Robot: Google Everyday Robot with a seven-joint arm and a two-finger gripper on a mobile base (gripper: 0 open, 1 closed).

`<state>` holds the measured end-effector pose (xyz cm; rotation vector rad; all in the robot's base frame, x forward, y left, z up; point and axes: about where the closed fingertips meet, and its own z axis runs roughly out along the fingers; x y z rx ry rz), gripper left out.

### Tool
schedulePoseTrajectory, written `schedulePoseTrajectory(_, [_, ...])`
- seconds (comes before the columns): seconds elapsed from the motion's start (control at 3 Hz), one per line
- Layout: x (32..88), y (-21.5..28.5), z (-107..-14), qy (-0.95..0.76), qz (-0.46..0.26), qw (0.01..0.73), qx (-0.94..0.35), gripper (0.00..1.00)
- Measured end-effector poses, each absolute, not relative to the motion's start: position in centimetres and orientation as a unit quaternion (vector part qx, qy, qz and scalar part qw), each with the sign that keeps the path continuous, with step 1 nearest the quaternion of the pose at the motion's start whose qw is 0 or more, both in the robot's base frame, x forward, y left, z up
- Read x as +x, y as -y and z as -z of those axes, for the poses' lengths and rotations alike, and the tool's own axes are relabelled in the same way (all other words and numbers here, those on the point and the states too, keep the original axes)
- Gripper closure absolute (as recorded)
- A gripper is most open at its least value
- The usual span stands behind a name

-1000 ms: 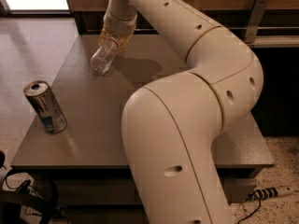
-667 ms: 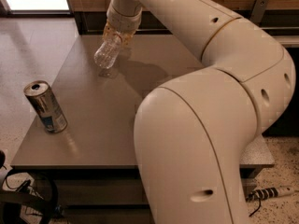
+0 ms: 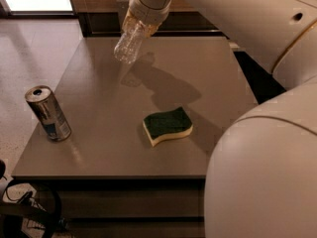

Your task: Place water bottle upright

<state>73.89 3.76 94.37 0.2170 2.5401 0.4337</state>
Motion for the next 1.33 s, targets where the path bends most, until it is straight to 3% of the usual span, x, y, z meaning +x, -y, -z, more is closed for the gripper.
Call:
schedulePoseTrajectory(0.67, [75.3,0.4,-99.5,-0.917,-0.223,0.328,-0.036,1.00])
schedulePoseTrajectory(1.33, [74.5,1.6,-100.1,-0.895,-0.216,0.364,-0.145,1.00])
